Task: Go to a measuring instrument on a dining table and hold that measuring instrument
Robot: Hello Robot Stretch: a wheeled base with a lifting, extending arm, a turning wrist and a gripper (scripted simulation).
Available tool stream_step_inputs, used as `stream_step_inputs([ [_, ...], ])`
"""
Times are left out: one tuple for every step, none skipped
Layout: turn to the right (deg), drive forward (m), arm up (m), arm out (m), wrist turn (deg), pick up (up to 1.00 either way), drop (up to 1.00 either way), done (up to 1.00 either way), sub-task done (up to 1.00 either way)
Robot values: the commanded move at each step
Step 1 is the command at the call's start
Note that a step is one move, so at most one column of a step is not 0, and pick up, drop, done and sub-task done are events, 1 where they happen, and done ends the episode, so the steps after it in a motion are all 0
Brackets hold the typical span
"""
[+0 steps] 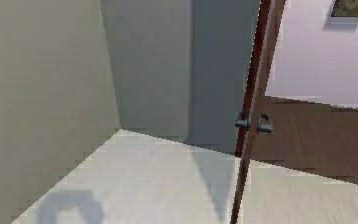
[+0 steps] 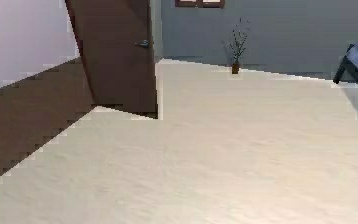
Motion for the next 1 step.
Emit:
stream_step_inputs([
  [45.0, 0.00, 0.00, 0.00, 0.0, 0.00, 0.00, 0.00, 0.00],
])
